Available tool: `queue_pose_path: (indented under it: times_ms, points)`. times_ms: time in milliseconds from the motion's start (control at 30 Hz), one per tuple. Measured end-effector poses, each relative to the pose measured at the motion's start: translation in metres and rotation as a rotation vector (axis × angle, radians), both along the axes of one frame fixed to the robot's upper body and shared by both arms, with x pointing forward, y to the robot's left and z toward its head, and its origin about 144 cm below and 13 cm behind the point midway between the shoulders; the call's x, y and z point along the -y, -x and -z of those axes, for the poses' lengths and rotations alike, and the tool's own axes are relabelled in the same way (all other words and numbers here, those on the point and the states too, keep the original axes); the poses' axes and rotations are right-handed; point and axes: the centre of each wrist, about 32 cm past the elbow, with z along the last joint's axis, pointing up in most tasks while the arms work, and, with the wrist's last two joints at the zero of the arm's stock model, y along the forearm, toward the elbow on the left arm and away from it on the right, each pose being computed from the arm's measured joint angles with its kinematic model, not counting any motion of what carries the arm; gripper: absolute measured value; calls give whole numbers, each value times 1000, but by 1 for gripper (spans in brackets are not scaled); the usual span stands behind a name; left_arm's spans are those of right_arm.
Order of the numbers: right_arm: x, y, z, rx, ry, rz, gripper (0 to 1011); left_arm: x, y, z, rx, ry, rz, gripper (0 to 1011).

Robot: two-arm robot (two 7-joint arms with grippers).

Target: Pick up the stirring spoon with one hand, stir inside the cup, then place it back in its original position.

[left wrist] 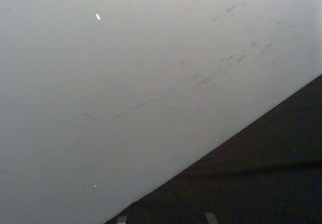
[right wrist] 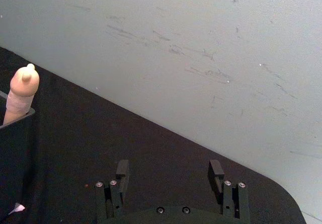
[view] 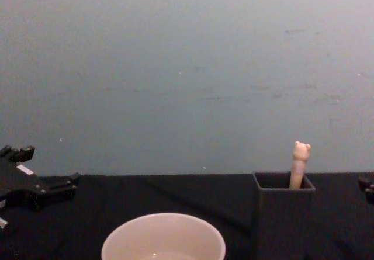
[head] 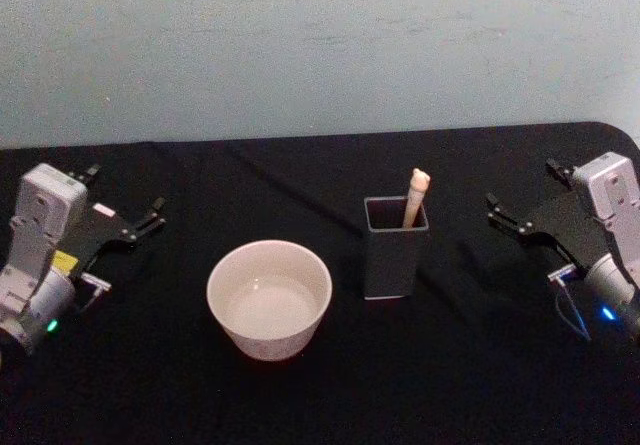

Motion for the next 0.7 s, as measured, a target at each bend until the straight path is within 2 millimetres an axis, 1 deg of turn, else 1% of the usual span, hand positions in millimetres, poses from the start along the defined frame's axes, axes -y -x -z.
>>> queue_pose_path:
  times_ms: [700]
  points:
    - [0, 0, 0, 0, 0, 0, 1002, 0, 0, 0, 0, 0, 0, 1001]
